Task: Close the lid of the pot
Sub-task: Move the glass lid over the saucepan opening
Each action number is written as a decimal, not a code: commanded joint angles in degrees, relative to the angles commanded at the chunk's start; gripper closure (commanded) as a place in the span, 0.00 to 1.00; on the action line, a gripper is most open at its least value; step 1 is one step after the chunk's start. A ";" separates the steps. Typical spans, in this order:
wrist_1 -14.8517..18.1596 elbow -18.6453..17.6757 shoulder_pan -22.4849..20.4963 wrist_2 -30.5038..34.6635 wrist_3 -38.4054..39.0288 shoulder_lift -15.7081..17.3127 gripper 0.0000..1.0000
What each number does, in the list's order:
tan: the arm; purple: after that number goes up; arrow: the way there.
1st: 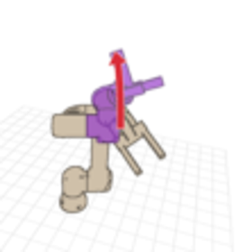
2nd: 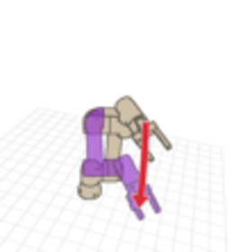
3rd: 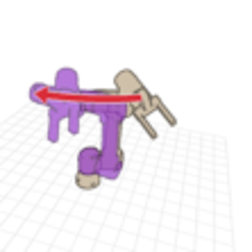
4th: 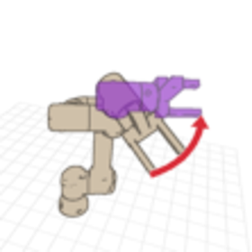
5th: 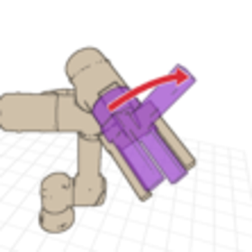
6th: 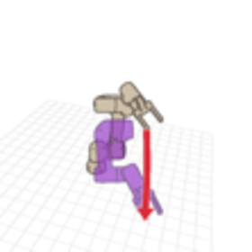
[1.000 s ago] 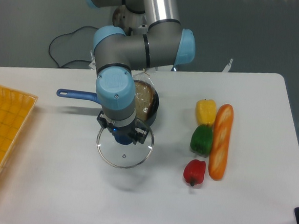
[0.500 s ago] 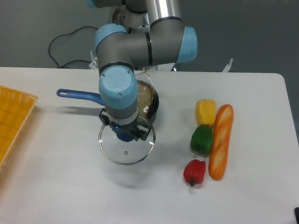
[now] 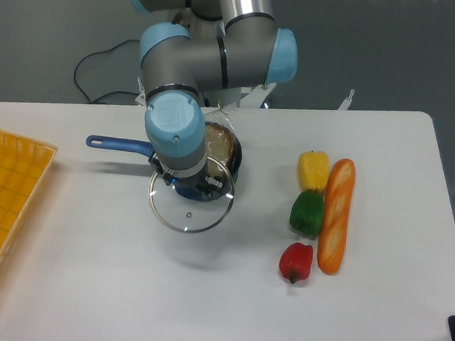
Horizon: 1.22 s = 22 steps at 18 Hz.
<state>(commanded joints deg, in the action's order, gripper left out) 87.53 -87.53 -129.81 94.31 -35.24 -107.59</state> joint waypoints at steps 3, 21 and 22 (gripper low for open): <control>0.01 -2.72 0.09 2.10 -0.88 1.67 0.55; 7.92 -3.52 1.49 8.87 -3.69 1.85 0.55; 7.83 -3.78 1.49 8.96 -3.69 1.85 0.55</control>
<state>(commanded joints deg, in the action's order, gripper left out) 95.36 -91.32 -128.32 103.27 -38.94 -105.73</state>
